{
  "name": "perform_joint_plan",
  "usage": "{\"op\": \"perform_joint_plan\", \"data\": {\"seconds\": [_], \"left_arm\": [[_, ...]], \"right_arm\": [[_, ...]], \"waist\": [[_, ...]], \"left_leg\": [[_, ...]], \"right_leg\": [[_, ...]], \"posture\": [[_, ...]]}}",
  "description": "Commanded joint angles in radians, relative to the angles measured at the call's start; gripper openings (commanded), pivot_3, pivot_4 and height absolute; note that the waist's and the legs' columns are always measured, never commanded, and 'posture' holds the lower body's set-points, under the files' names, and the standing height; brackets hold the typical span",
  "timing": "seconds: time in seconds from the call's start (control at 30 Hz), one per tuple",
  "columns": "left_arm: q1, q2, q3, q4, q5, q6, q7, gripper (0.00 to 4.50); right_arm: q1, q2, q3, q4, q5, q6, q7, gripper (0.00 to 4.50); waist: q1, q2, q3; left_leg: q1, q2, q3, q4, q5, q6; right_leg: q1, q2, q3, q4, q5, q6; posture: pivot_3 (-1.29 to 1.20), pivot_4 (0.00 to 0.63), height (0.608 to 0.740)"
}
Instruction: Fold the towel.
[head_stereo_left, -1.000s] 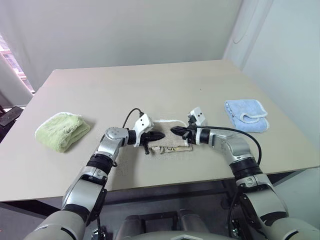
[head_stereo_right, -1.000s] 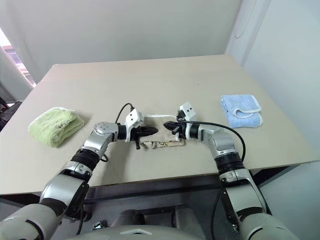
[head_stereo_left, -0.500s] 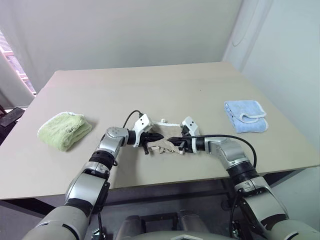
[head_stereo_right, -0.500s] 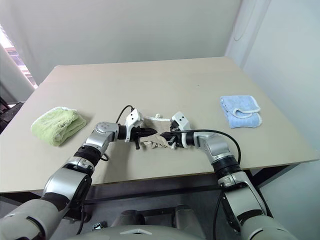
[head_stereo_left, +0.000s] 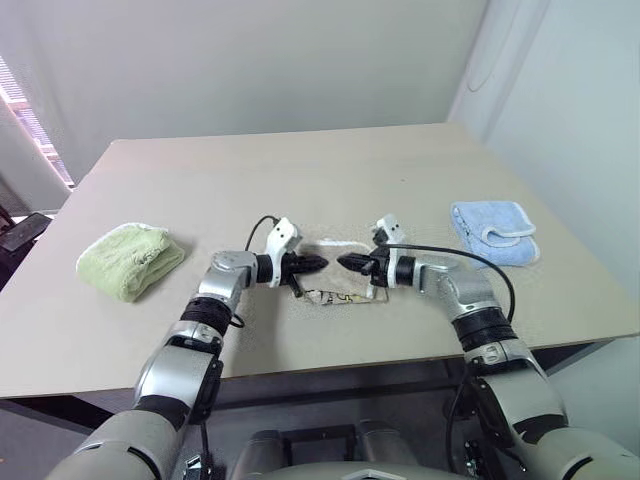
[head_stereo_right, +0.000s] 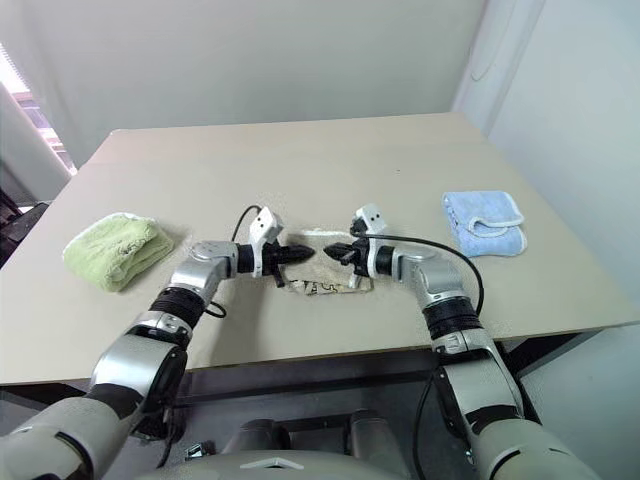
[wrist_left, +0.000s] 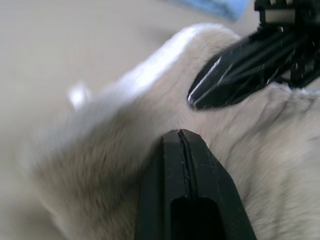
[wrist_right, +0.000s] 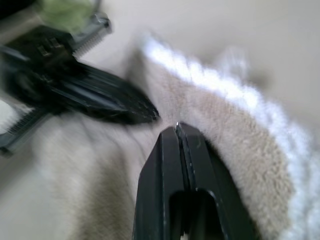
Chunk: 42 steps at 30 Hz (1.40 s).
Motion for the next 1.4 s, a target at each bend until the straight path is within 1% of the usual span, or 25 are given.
{"op": "perform_joint_plan", "data": {"seconds": [0.03, 0.13, 0.23, 0.33, 0.4, 0.43, 0.5, 0.57, 0.6, 0.7, 0.8, 0.97, 1.1, 1.23, 1.4], "left_arm": [[-0.058, -0.013, 0.040, 0.028, -0.005, -0.028, 0.050, 0.03], [-0.065, -0.018, 0.055, 0.022, -0.018, -0.028, 0.037, 0.03], [-0.058, 0.003, 0.059, -0.011, -0.024, -0.011, -0.012, 0.00], [-0.049, 0.025, 0.074, -0.053, -0.039, 0.011, -0.037, 0.66], [-0.037, 0.046, 0.084, -0.108, -0.058, 0.049, -0.057, 1.29], [-0.022, 0.062, 0.084, -0.153, -0.061, 0.065, -0.064, 1.71], [0.025, 0.106, 0.081, -0.284, -0.076, 0.128, -0.089, 2.45], [0.083, 0.149, 0.077, -0.426, -0.100, 0.198, -0.118, 2.47], [0.120, 0.174, 0.076, -0.508, -0.116, 0.235, -0.131, 2.47], [0.224, 0.241, 0.062, -0.703, -0.126, 0.281, -0.135, 2.47], [0.303, 0.280, 0.044, -0.825, -0.122, 0.294, -0.127, 2.47], [0.405, 0.327, 0.022, -1.002, -0.129, 0.297, -0.124, 2.47], [0.441, 0.353, 0.012, -1.060, -0.132, 0.297, -0.118, 2.47], [0.448, 0.369, 0.012, -1.043, -0.131, 0.290, -0.112, 2.47], [0.445, 0.374, -0.005, -1.018, -0.117, 0.267, -0.103, 2.47]], "right_arm": [[-0.037, 0.009, -0.007, 0.033, -0.021, -0.030, -0.016, 0.00], [-0.048, 0.010, -0.016, 0.047, -0.022, -0.037, -0.012, 0.00], [-0.056, 0.007, -0.049, 0.012, 0.020, 0.005, 0.006, 0.58], [-0.055, -0.008, -0.075, -0.032, 0.056, 0.052, 0.029, 1.60], [-0.057, -0.021, -0.101, -0.071, 0.087, 0.096, 0.035, 2.29], [-0.062, -0.029, -0.122, -0.091, 0.109, 0.131, 0.031, 2.71], [-0.087, -0.062, -0.167, -0.108, 0.157, 0.240, 0.025, 3.44], [-0.111, -0.095, -0.211, -0.113, 0.206, 0.343, 0.024, 4.14], [-0.138, -0.115, -0.246, -0.091, 0.245, 0.425, 0.023, 4.47], [-0.221, -0.172, -0.337, -0.002, 0.329, 0.645, 0.019, 4.47], [-0.262, -0.205, -0.360, 0.088, 0.322, 0.728, -0.016, 4.47], [-0.293, -0.232, -0.355, 0.208, 0.304, 0.810, -0.044, 4.47], [-0.301, -0.236, -0.351, 0.253, 0.294, 0.838, -0.053, 4.47], [-0.279, -0.234, -0.294, 0.247, 0.277, 0.833, -0.013, 4.47], [-0.260, -0.180, -0.231, 0.286, 0.247, 0.798, 0.006, 4.47]], "waist": [[0.000, 0.000, 0.000], [-0.001, 0.000, 0.000], [-0.001, 0.000, 0.000], [-0.001, 0.000, 0.000], [-0.001, 0.000, 0.000], [-0.001, 0.000, 0.000], [-0.001, 0.000, 0.000], [-0.004, 0.001, 0.001], [-0.003, 0.001, 0.001], [-0.003, 0.003, 0.002], [-0.002, 0.003, 0.002], [-0.003, 0.004, 0.003], [-0.003, 0.005, 0.003], [-0.007, 0.005, 0.003], [-0.024, 0.005, 0.003]], "left_leg": [[0.000, 0.000, 0.000, 0.000, 0.000, 0.000], [0.001, 0.000, 0.000, 0.000, 0.000, 0.000], [0.001, 0.000, 0.000, 0.001, 0.000, 0.000], [0.000, 0.000, 0.000, 0.000, 0.000, 0.000], [0.000, 0.000, 0.000, 0.000, 0.000, 0.000], [0.000, 0.000, 0.000, 0.000, 0.000, 0.000], [-0.001, 0.000, 0.000, 0.000, 0.000, 0.000], [-0.001, 0.000, 0.000, -0.001, 0.000, 0.000], [-0.001, 0.001, 0.000, -0.001, 0.000, 0.000], [-0.001, 0.001, 0.001, -0.001, 0.000, 0.000], [0.000, 0.002, 0.001, -0.002, 0.000, 0.000], [-0.001, 0.001, 0.001, -0.001, 0.000, 0.000], [-0.001, 0.001, 0.002, -0.002, 0.000, 0.000], [-0.001, 0.001, 0.002, -0.002, 0.000, 0.000], [-0.001, 0.001, 0.002, -0.002, 0.000, 0.000]], "right_leg": [[0.000, 0.000, 0.000, 0.000, 0.000, 0.000], [0.001, 0.000, 0.000, 0.000, 0.000, 0.000], [0.001, 0.000, 0.000, 0.000, 0.000, 0.000], [0.000, 0.000, 0.000, 0.000, 0.000, 0.000], [0.000, 0.000, 0.000, 0.000, 0.000, 0.000], [0.000, 0.000, 0.000, 0.000, 0.001, 0.000], [-0.001, 0.000, 0.000, 0.000, 0.000, 0.000], [-0.001, 0.000, 0.001, 0.000, 0.001, 0.000], [-0.001, 0.000, 0.001, 0.000, 0.000, 0.000], [-0.002, 0.000, 0.002, 0.000, 0.000, 0.000], [-0.002, 0.000, 0.001, 0.000, 0.000, -0.001], [-0.002, 0.000, 0.001, -0.001, 0.000, -0.001], [-0.002, 0.000, 0.002, -0.002, 0.000, -0.001], [-0.002, 0.000, 0.002, -0.002, 0.000, -0.001], [-0.002, 0.000, 0.002, -0.002, 0.000, -0.001]], "posture": [[0.00, 0.000, 0.729], [0.00, 0.000, 0.729], [0.00, 0.000, 0.729], [0.00, 0.000, 0.729], [0.00, 0.000, 0.729], [0.00, 0.000, 0.729], [0.00, 0.000, 0.729], [0.00, 0.000, 0.729], [0.00, 0.000, 0.729], [0.00, 0.000, 0.729], [0.00, 0.000, 0.729], [0.00, 0.000, 0.729], [0.00, 0.000, 0.729], [0.00, 0.000, 0.729], [0.00, 0.000, 0.729]]}}
